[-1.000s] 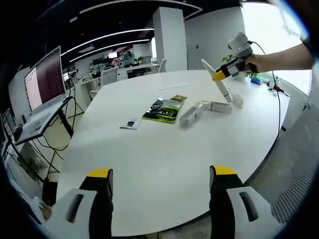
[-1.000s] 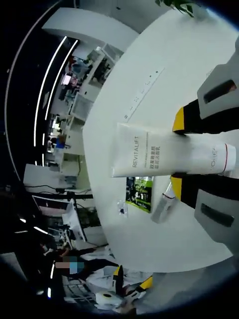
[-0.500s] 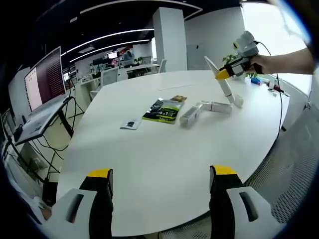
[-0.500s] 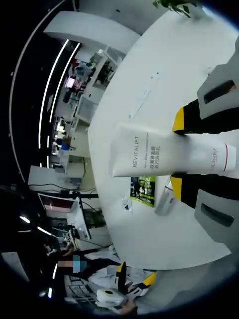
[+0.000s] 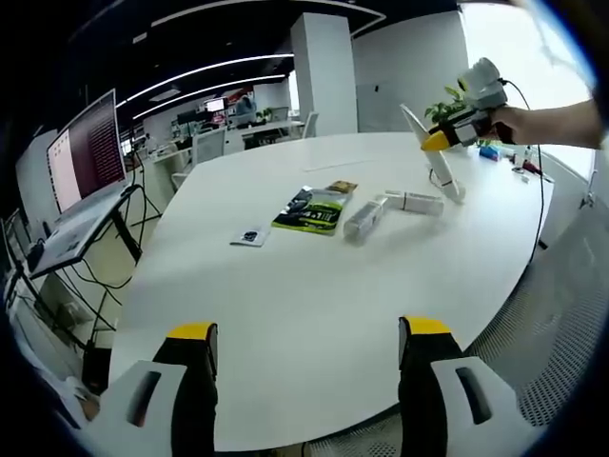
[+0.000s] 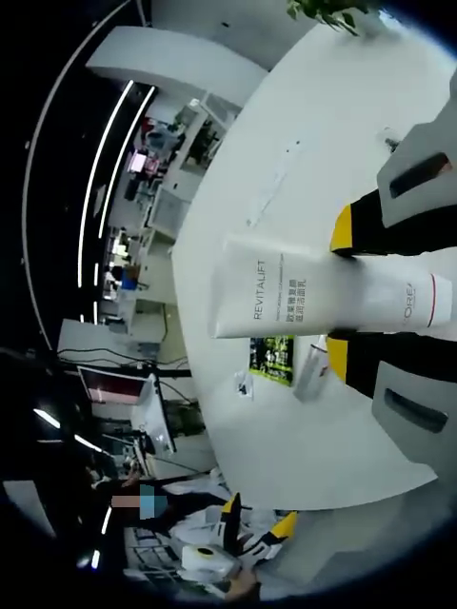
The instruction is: Arrange the skincare products in the storage area until every visible bottle or jar stands upright without overlapping.
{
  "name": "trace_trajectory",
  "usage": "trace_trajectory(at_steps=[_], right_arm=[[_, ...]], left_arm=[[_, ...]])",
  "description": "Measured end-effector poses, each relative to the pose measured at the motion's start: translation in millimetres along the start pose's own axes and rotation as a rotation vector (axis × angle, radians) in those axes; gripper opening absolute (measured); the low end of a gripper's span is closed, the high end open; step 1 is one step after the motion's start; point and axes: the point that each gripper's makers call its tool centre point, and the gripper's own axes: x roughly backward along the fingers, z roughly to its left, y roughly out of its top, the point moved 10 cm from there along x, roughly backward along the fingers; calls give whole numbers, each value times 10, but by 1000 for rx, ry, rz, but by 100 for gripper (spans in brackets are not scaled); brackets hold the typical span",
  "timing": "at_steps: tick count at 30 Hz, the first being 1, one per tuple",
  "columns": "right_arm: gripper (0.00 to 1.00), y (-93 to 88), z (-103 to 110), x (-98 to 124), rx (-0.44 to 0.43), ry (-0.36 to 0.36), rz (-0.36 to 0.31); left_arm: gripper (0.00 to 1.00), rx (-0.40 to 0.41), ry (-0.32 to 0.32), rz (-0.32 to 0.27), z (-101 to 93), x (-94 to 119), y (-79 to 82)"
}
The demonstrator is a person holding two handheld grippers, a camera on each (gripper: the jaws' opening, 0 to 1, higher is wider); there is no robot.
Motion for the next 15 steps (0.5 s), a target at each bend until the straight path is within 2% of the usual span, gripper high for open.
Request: trace_trajectory(at_steps=[8, 15], right_arm=[[20, -27, 64, 27, -8, 0, -8], [20, -21, 126, 76, -15, -6, -24]], left_arm=[[72, 10, -5, -10, -40, 18, 32], [72, 5, -5, -4, 0, -9, -3]])
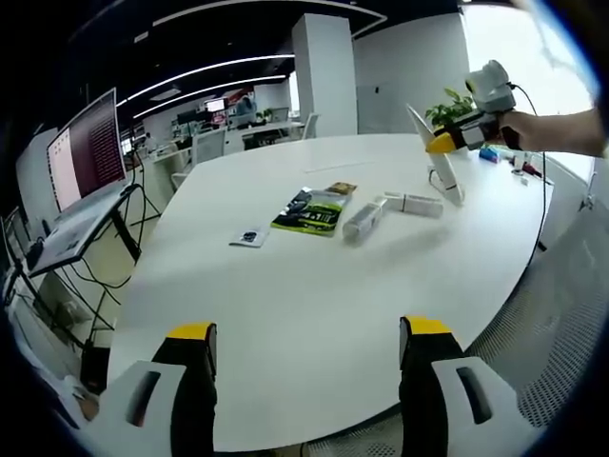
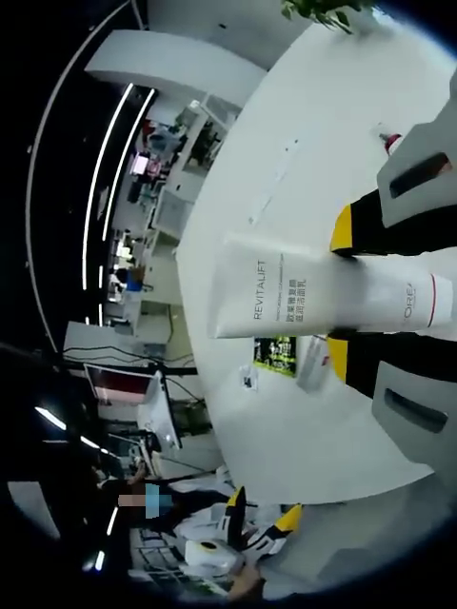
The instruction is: Arrange the skincare products in the storage area until every visible bottle or jar stands upright without overlapping.
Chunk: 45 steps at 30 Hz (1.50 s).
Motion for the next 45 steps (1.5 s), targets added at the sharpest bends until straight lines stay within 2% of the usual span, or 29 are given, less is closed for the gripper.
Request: trace_trajectory(at_steps=[5, 8, 18, 21, 25, 45], right_arm=[[20, 2, 77, 28, -8, -11, -21], [20, 34, 123, 66, -3, -16, -31], [20, -16, 278, 187, -28, -44, -56], [20, -22, 306, 238, -39, -57, -66], [20, -62, 314, 266, -49, -76, -79], [20, -110, 451, 511, -119, -166, -146]], left_arm=[[72, -3, -1, -1, 8, -8, -12], [72, -5, -3, -1, -51, 36, 43], [72, -10, -7, -4, -15, 5, 16], [72, -12, -10, -3, -62, 29, 43], [72, -13, -13, -3, -5, -14, 0], [72, -18, -24, 4, -48, 1, 15]])
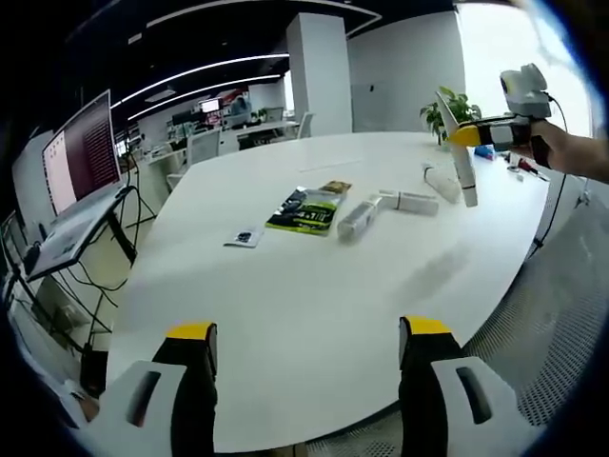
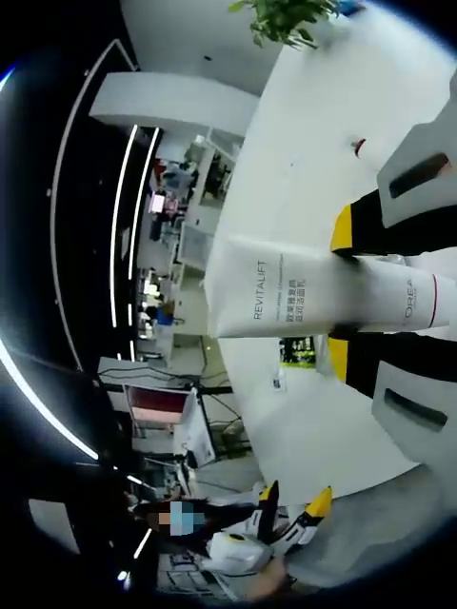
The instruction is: Arrange the skincare products in the storage area until every visible bottle or jar stands upright without overlapping.
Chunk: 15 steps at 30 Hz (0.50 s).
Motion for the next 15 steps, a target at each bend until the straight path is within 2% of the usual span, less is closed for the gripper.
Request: trace_trajectory(at_steps=[15], right_arm=[[20, 15, 144, 209, -36, -49, -63]], left_arm=[[72, -11, -11, 16, -9, -2, 0]])
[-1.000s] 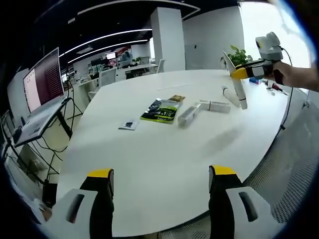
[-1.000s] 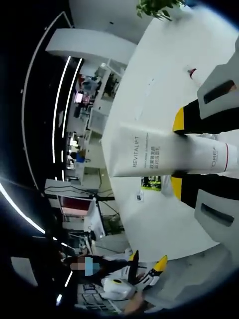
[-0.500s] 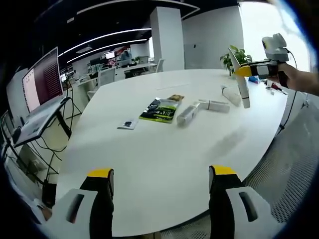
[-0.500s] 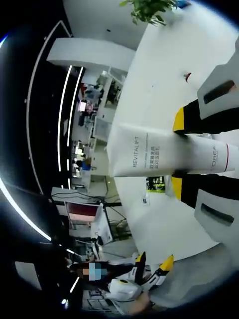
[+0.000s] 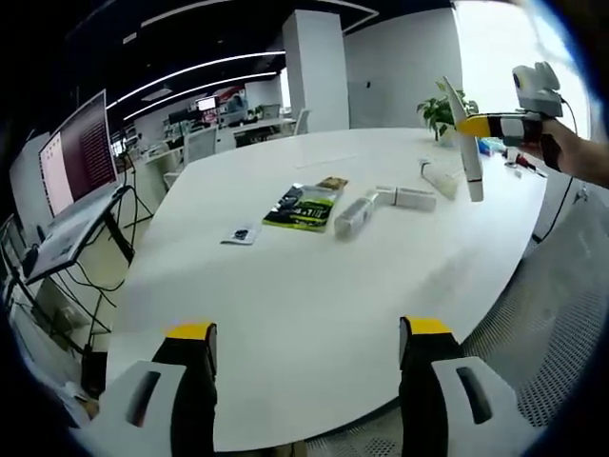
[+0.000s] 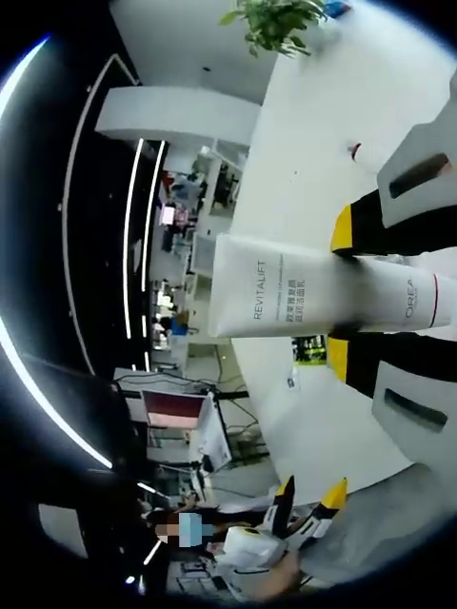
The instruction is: Arrange the skincare products in the storage area until every visible bottle or jar stands upright without overlapping.
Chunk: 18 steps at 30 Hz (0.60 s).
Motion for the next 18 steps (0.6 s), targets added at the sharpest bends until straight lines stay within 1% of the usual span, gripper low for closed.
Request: trace_trajectory(at_steps=[3, 7, 11, 13, 18], right_arm=[[20, -4, 26, 23, -7, -6, -9], [20, 3, 77, 65, -19, -11, -22], [20, -15, 102, 77, -27, -13, -27], [20, -15, 125, 95, -26, -16, -33], [20, -21, 172, 132, -36, -17, -40]], left_arm=[[72, 1, 0, -1, 20, -11, -10], [72, -5, -1, 2, -24, 12, 14], [72, -9, -3, 5, 25, -17, -18], [72, -10, -4, 4, -36, 17, 21], [72, -12, -5, -2, -20, 0, 6]])
